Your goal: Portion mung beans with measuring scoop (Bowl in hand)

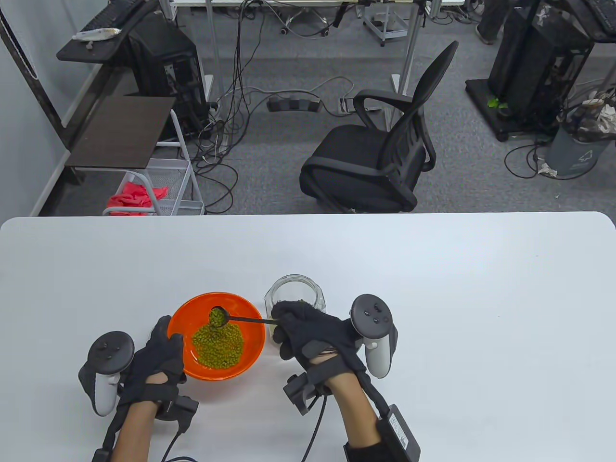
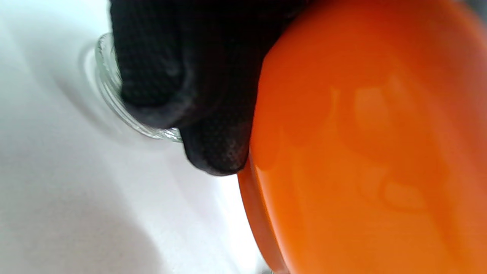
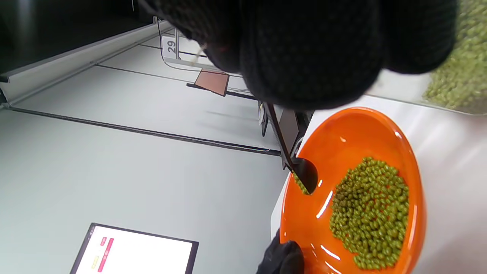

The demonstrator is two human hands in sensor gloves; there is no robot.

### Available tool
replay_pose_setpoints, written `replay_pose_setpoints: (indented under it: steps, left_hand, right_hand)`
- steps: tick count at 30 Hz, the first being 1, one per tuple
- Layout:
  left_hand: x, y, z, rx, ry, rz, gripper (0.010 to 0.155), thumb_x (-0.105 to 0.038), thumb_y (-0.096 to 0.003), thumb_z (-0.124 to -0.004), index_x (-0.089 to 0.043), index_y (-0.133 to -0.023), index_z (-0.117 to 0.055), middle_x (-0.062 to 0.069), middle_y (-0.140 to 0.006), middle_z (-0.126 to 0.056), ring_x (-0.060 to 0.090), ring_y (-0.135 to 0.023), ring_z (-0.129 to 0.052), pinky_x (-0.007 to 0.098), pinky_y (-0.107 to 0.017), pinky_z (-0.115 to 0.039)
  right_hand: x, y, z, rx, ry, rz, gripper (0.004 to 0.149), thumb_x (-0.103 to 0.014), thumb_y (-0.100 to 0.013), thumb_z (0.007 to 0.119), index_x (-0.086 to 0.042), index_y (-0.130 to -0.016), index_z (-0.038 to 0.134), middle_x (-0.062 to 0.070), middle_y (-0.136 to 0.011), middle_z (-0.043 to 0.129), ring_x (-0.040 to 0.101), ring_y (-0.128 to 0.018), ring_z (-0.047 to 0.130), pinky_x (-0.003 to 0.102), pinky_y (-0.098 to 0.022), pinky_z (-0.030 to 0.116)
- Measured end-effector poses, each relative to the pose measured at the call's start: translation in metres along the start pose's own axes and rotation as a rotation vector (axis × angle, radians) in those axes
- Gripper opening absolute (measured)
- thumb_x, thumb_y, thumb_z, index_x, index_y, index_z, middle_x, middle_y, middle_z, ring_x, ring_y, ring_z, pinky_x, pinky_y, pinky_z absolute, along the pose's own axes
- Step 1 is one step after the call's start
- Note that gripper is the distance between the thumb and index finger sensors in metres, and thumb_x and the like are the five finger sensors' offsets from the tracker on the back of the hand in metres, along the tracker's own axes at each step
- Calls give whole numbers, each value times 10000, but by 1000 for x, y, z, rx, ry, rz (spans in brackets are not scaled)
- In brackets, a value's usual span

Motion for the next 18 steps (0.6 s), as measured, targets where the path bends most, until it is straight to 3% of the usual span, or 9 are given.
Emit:
replay_pose_setpoints:
  steps: [18]
  left_hand:
    - [0,0,1,-1,6,-1,644,-390,-561,-605,-74,-1091,-419,134,-963,-714,232,-435,-1135,230,-236,-962]
  right_hand:
    - [-17,8,36,-90,227,-89,428,-95,-430,809,-35,-853,833,324,-690,898,334,-364,1017,614,-409,784]
Point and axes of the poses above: the tracker on the back of each hand, its own x axis roughly to the little-finger side, its own y axis roughly from the fingertips to the wrist, z = x × y, the point moved 1 cm from there along -y, roughly from the wrist to the fingertips
